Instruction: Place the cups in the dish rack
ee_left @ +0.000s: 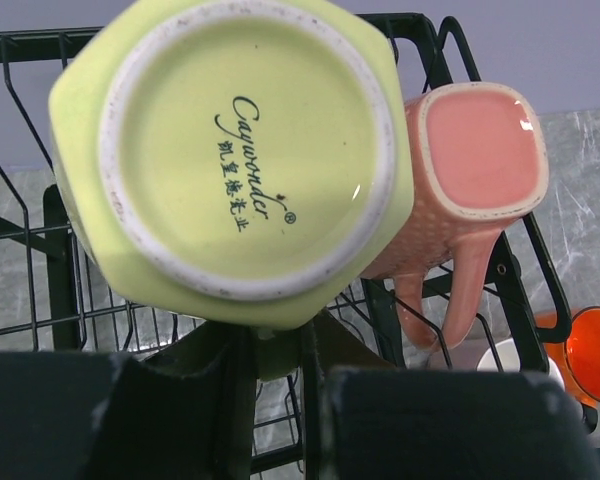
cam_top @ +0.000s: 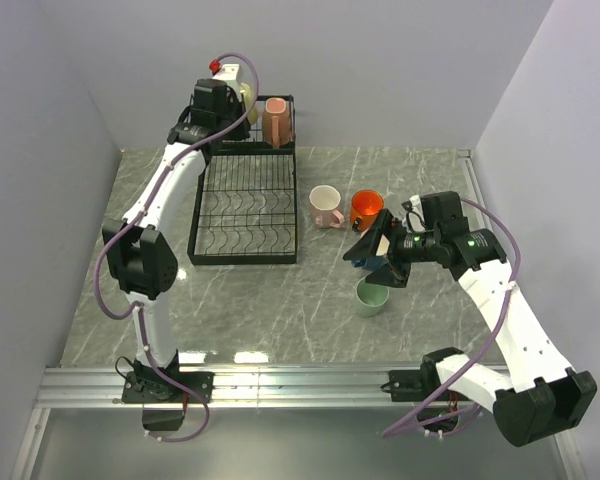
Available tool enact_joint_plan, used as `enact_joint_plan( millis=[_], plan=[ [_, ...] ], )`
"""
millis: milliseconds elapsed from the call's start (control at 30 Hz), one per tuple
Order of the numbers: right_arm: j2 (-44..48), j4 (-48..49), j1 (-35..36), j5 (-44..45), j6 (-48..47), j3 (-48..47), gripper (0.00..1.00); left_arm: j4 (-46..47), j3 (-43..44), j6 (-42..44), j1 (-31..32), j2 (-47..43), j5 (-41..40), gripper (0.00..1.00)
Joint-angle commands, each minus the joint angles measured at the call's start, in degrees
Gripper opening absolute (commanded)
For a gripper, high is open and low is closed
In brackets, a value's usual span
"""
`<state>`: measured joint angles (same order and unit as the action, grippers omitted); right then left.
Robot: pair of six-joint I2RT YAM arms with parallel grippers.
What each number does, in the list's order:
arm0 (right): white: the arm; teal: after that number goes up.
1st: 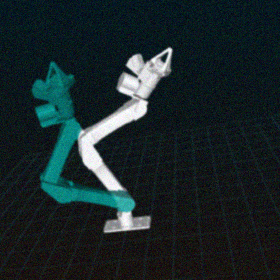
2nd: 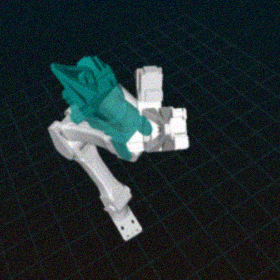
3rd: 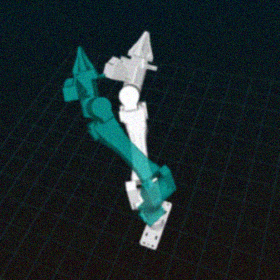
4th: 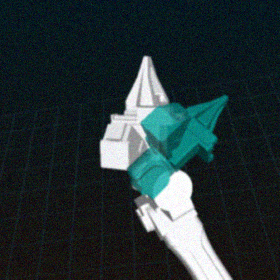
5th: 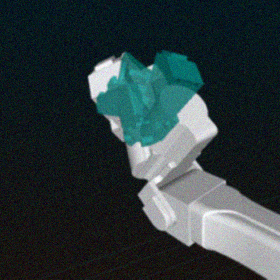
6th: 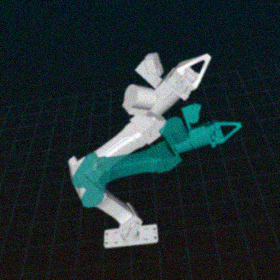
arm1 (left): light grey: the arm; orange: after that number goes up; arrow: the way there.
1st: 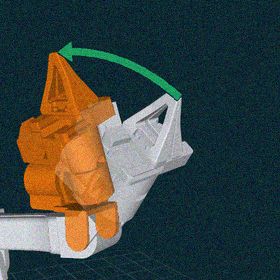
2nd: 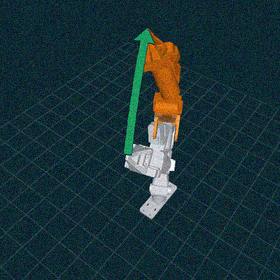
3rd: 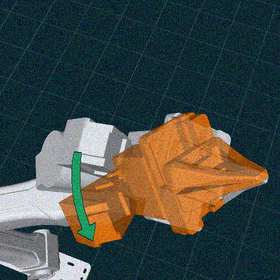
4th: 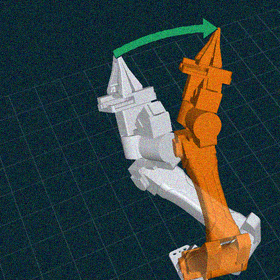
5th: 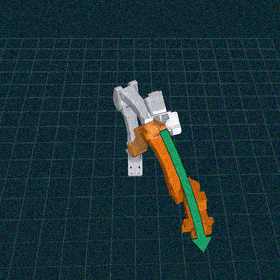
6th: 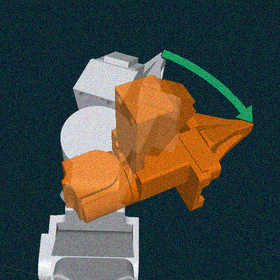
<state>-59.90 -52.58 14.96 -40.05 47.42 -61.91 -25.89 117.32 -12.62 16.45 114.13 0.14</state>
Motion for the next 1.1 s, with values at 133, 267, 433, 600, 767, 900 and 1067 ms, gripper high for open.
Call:
enact_joint_plan(
  millis=[133, 267, 433, 600, 767, 900, 1067],
  plan=[
    [-2.59, -1.12, -0.81, -1.43, -3.56, -4.97, 0.94, -1.79, 0.19, 1.63, 0.16, -5.58, 2.93, 0.00],
    [-3.91, -1.21, -0.81, -1.70, -4.00, -5.76, 0.95, -1.71, -1.91, 2.07, 0.25, -6.89, 4.07, 0.00],
    [-4.44, -0.60, -0.99, -2.31, -4.09, -5.42, 0.94, -2.85, -3.32, 2.69, 0.25, -6.55, 4.08, 0.00],
    [-4.88, -0.07, -0.90, -2.84, -4.00, -4.89, 0.94, -4.08, -1.39, 0.33, -0.36, -3.65, 4.60, 0.23],
    [-4.70, -0.42, -1.34, -2.75, -4.35, -4.98, 0.94, -3.82, -0.86, -0.38, -0.80, -2.68, 4.69, 0.46],
    [-4.79, -0.42, -1.86, -3.01, -4.53, -4.89, 0.94, -3.64, -0.60, -0.91, -0.98, -2.24, 4.69, 0.50],
    [-5.14, -0.16, -1.95, -3.19, -4.53, -4.89, 0.94, -3.73, -0.51, -1.00, -1.07, -2.42, 3.82, 0.50]
  ],
)
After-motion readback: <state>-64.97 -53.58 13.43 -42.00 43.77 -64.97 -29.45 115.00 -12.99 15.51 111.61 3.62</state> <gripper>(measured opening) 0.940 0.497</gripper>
